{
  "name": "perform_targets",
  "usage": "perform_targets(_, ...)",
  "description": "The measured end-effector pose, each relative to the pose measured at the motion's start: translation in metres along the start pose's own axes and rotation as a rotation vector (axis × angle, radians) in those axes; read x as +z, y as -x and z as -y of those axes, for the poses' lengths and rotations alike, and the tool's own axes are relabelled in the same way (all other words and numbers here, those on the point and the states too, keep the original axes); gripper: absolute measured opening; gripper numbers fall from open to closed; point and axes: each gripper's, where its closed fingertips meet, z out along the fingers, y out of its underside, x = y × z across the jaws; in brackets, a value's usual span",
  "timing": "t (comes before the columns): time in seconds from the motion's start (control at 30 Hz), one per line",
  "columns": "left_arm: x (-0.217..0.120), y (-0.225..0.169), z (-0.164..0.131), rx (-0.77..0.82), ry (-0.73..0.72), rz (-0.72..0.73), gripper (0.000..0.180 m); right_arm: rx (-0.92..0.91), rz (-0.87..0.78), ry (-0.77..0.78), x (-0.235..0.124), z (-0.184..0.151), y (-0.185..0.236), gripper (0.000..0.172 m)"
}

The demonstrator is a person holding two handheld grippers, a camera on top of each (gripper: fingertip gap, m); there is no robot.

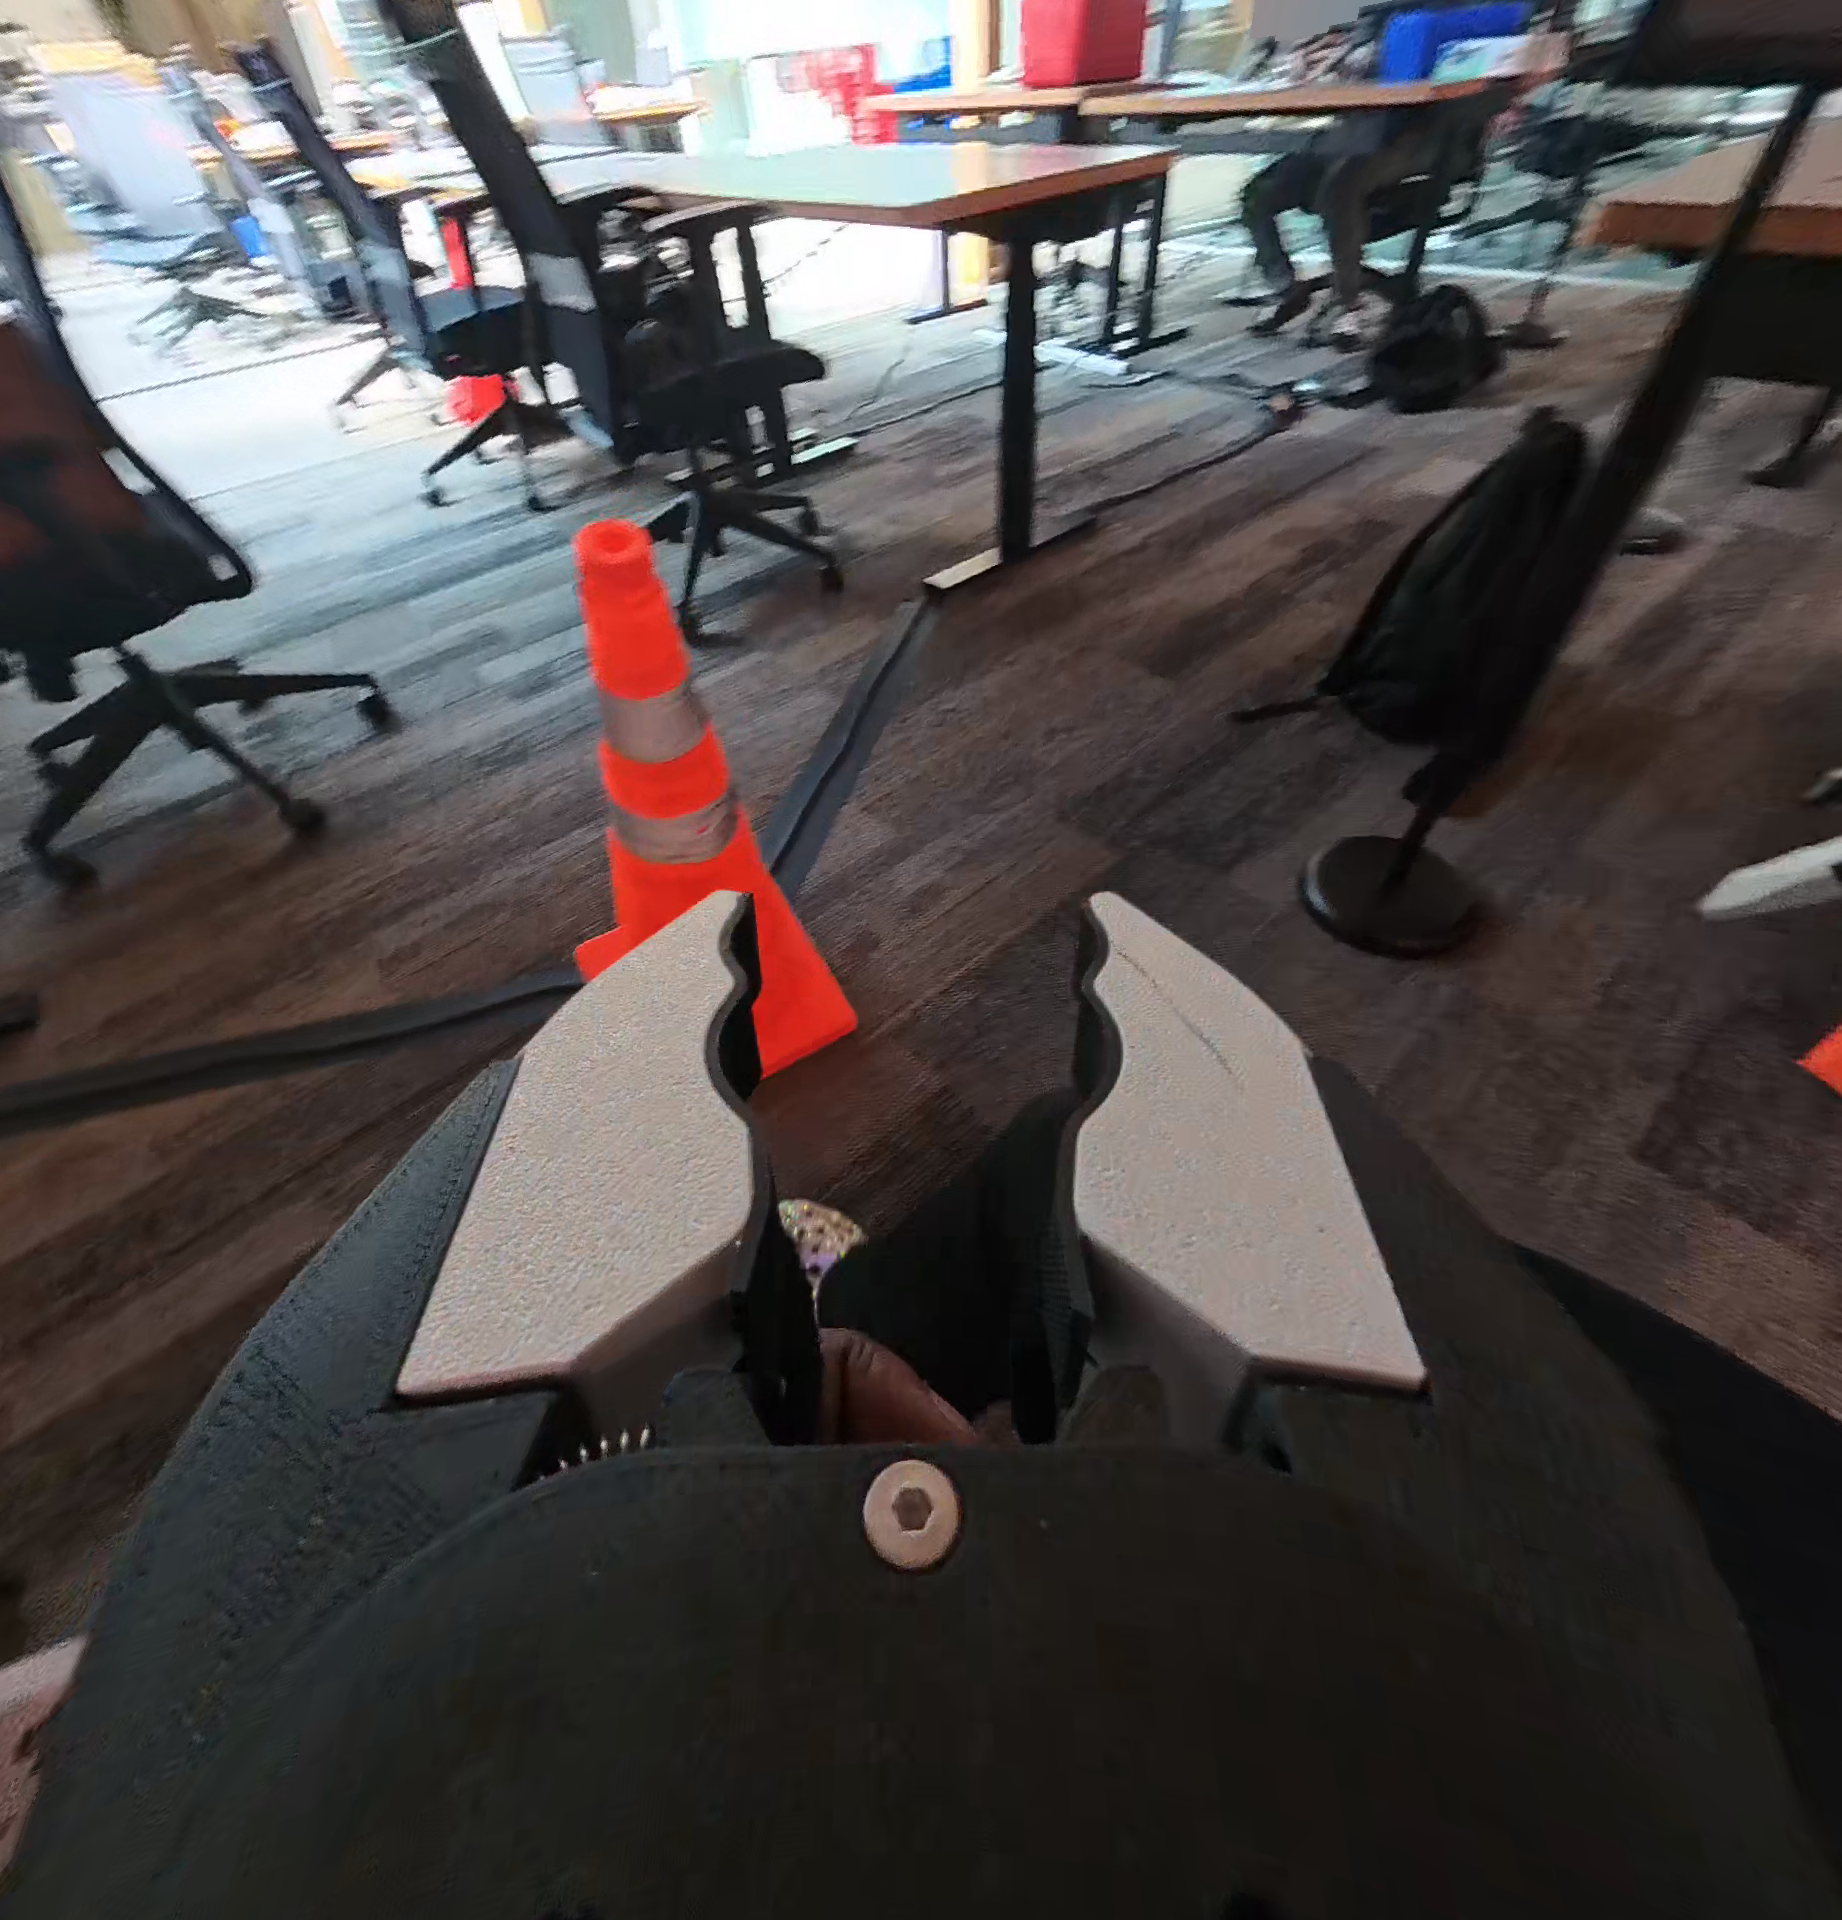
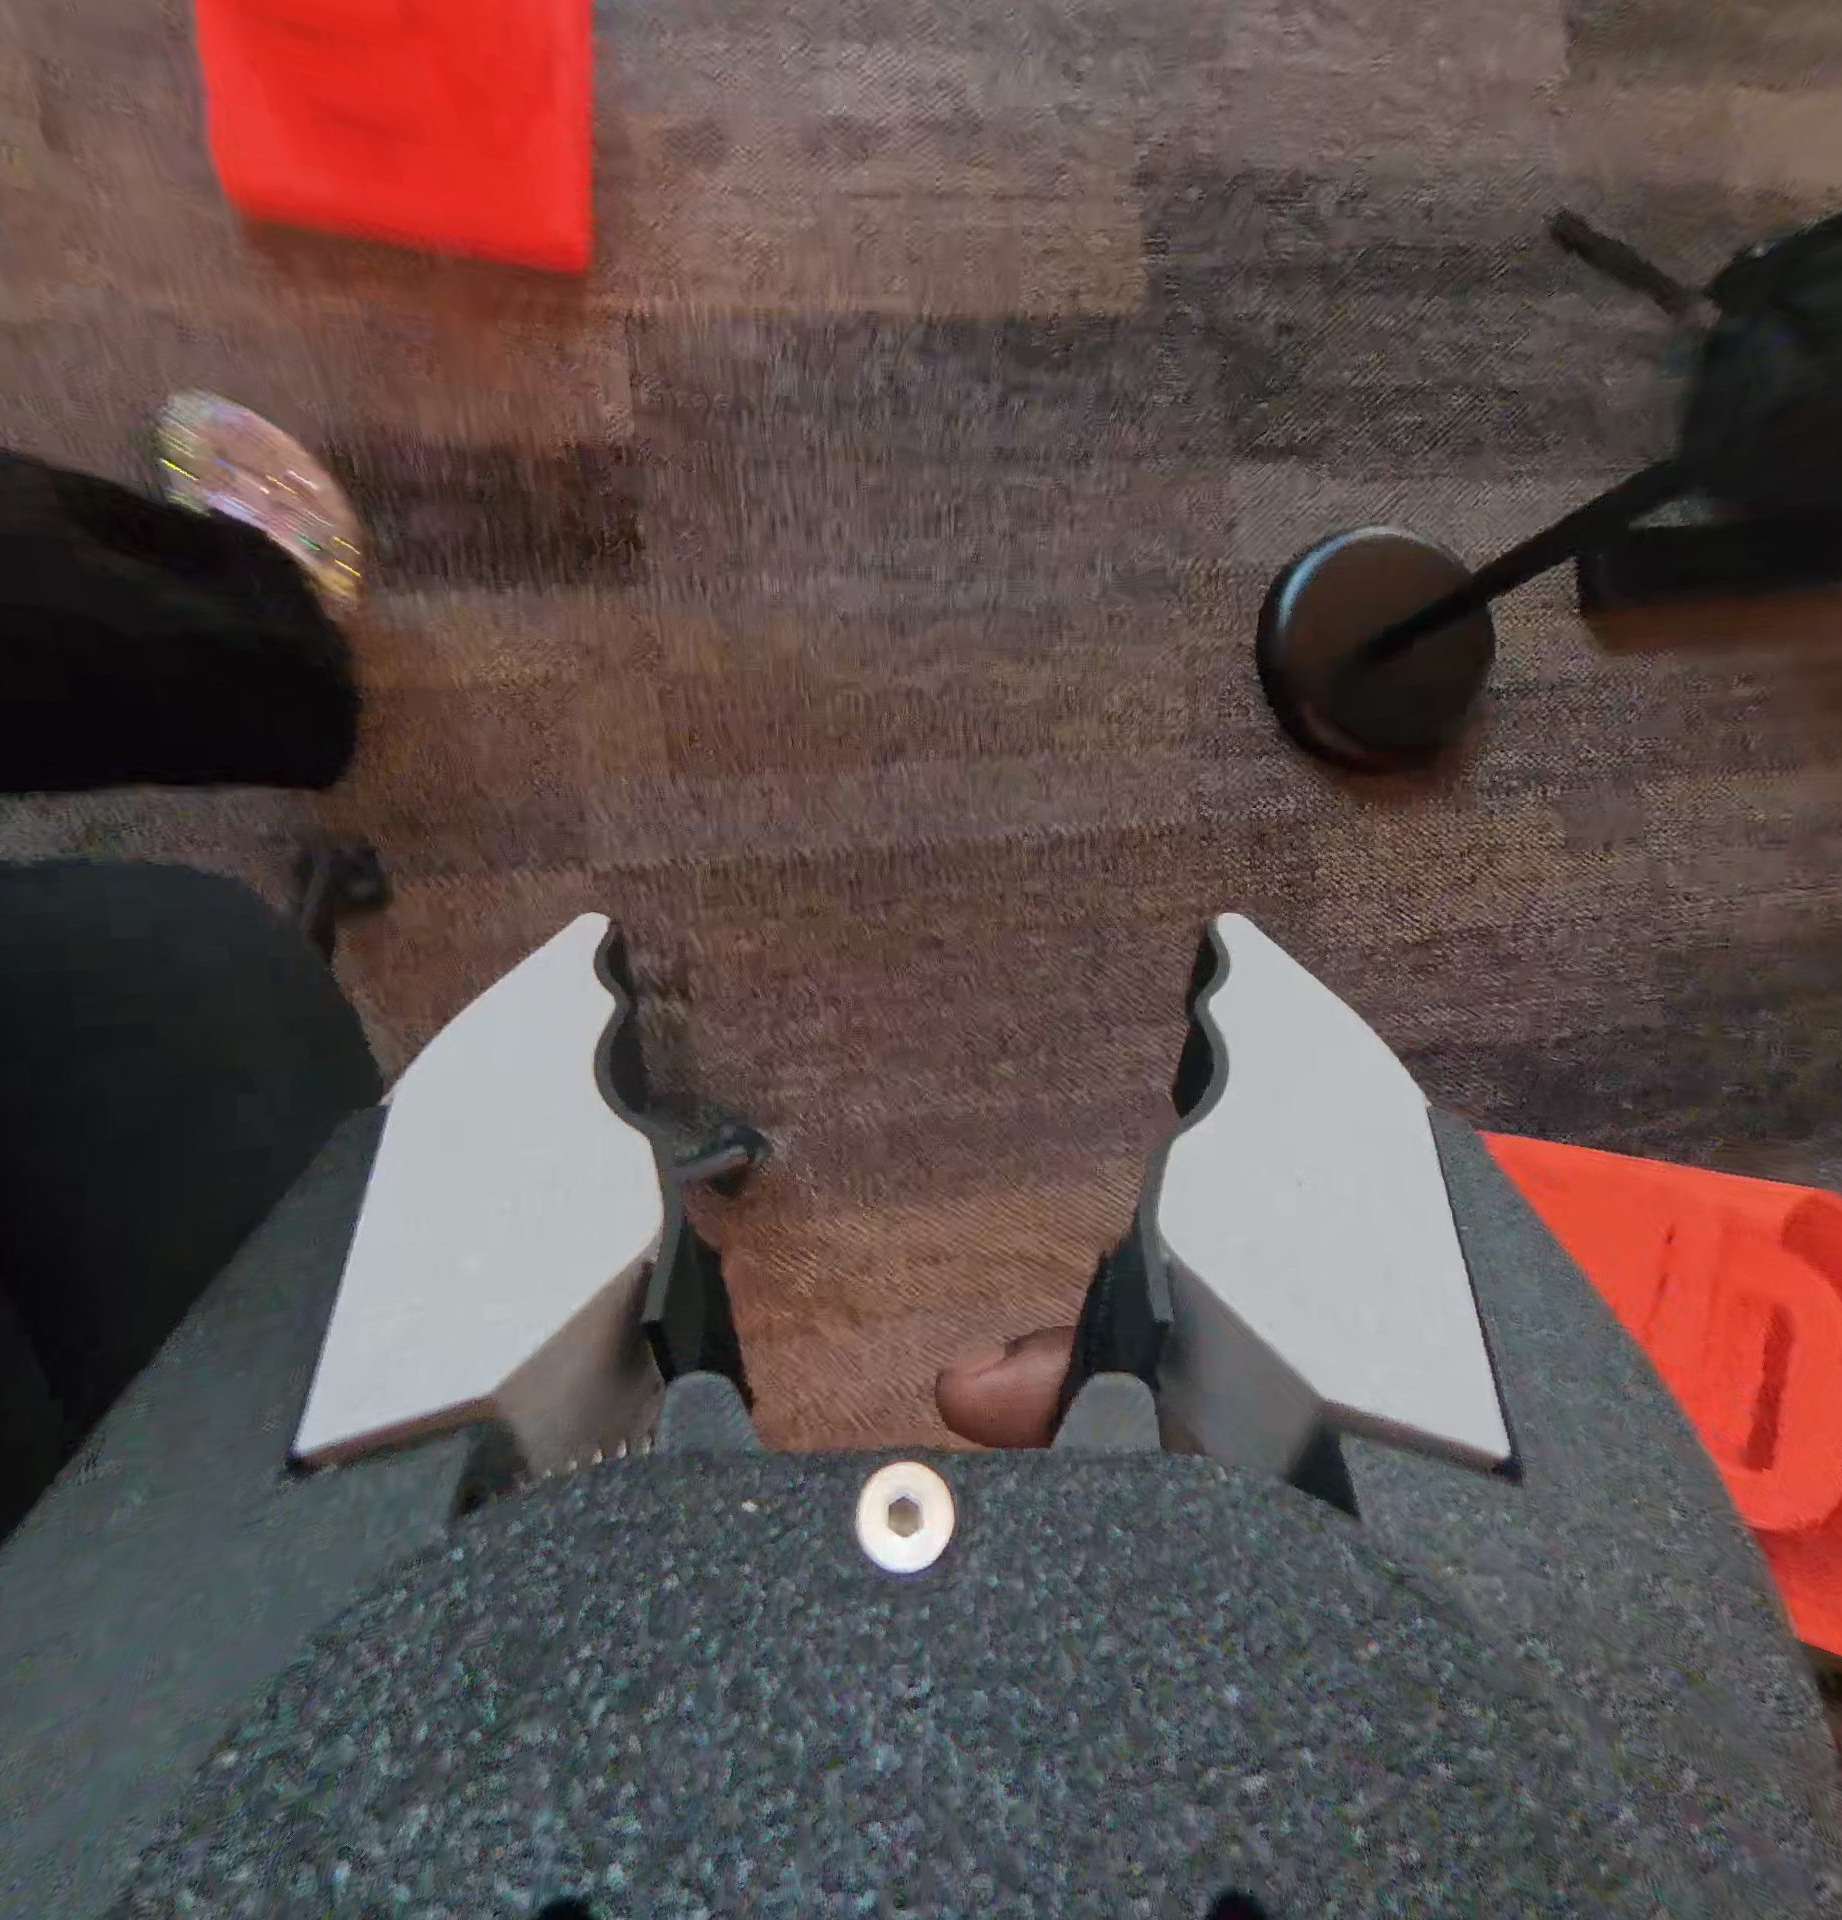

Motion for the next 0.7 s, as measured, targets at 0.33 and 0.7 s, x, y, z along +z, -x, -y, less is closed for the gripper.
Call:
perform_targets(0.33,0.009,-0.077,0.006,0.092,0.054,-0.338,0.059,0.23,0.151,-0.293,-0.083,-0.05,0.006,0.096)
perform_targets(0.7,0.172,-0.089,-0.013,0.313,0.191,-0.508,0.09,0.034,0.133,-0.452,-0.083,0.015,-0.033,0.089)
